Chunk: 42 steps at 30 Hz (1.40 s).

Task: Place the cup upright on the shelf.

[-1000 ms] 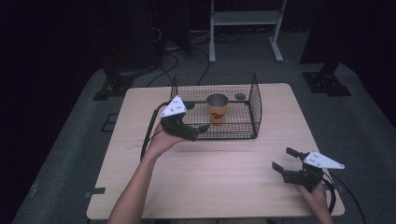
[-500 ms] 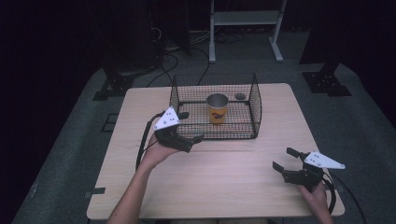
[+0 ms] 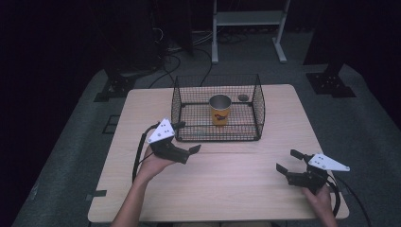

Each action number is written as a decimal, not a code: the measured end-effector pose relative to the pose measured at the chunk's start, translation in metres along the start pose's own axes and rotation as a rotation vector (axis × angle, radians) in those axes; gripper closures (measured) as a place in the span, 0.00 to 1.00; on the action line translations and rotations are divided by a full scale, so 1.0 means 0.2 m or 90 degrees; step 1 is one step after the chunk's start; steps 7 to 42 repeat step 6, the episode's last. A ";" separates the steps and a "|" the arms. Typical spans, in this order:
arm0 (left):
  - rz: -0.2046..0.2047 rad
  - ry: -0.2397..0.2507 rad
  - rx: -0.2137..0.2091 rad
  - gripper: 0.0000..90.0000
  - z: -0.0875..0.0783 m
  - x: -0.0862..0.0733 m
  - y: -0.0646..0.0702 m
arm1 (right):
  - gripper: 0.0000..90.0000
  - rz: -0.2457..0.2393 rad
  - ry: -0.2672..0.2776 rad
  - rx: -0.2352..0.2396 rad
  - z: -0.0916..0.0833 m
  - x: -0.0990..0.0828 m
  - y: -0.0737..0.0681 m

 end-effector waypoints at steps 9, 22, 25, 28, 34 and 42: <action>-0.023 0.031 0.016 0.01 -0.05 -0.09 0.04 | 0.14 -0.003 -0.001 0.001 0.00 0.00 0.00; -0.023 0.031 0.016 0.01 -0.05 -0.09 0.04 | 0.14 -0.003 -0.001 0.001 0.00 0.00 0.00; -0.023 0.031 0.016 0.01 -0.05 -0.09 0.04 | 0.14 -0.003 -0.001 0.001 0.00 0.00 0.00; -0.023 0.031 0.016 0.01 -0.05 -0.09 0.04 | 0.14 -0.003 -0.001 0.001 0.00 0.00 0.00; -0.023 0.031 0.016 0.01 -0.05 -0.09 0.04 | 0.14 -0.003 -0.001 0.001 0.00 0.00 0.00; -0.023 0.031 0.016 0.01 -0.05 -0.09 0.04 | 0.14 -0.003 -0.001 0.001 0.00 0.00 0.00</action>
Point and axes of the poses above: each handheld gripper's, and its own axes: z roughly forward along the jaws, x roughly out of its top, y roughly to its right, the point moved 10 cm from there along z, roughly forward along the jaws, and after that the axes turned 12 degrees about -y, right-handed, at the moved point
